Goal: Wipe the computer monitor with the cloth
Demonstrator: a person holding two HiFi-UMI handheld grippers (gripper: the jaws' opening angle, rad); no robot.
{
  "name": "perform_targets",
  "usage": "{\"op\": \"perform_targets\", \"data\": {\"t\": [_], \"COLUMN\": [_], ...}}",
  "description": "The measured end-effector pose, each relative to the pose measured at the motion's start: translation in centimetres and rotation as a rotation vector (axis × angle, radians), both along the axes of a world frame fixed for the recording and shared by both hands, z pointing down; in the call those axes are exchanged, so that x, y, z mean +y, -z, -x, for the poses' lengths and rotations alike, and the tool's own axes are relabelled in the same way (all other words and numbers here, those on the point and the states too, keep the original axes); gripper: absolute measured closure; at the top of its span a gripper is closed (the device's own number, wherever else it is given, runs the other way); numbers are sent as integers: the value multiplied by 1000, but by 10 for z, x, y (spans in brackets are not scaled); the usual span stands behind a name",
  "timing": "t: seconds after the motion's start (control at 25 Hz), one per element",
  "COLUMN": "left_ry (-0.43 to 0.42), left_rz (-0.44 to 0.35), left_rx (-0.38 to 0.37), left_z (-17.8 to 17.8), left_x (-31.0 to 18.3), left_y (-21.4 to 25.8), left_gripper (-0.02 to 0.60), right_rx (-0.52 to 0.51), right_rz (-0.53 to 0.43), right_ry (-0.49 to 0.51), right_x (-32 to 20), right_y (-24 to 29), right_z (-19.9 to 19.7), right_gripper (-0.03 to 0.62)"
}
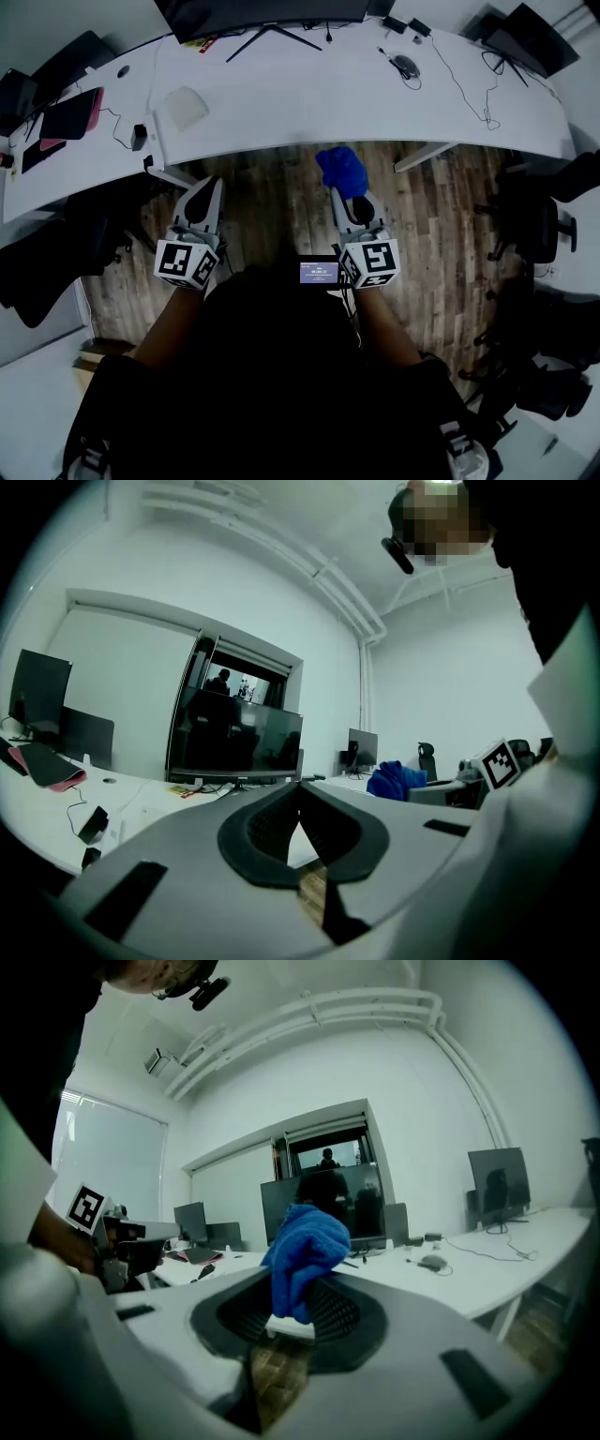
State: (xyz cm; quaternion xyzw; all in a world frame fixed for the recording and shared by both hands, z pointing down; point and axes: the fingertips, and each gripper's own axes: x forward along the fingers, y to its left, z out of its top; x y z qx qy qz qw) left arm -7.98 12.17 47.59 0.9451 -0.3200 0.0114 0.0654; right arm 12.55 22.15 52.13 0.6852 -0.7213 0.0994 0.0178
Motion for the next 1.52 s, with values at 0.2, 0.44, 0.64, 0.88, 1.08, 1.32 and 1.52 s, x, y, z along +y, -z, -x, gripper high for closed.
{"op": "perform_targets", "data": {"t": [0.2,0.44,0.64,0.88,1.08,1.32,1.52], "left_ry": [-39,-70,-63,-46,-59,-56,-68], "left_rz": [-22,-25,2,33,25,16,17], "left_rx": [-18,23,33,34,32,34,37], "left_z": [26,79,147,217,237,226,202], "left_x": [31,62,87,128,149,165,187], "left_y": [-6,-5,-12,-24,-22,-9,-1], "left_gripper": [588,588,588,588,588,588,588], "right_rx": [32,-5,-25,-44,8,-79,-45], "right_rz": [-7,-3,9,26,18,12,2], "right_ry": [-47,-107,-127,-145,-124,-107,-111], "right_x": [39,79,112,155,174,189,213], "right_y": [5,7,5,3,12,7,9], "right_z": [27,77,136,190,215,214,193], "right_gripper": [500,500,500,500,500,500,500]}}
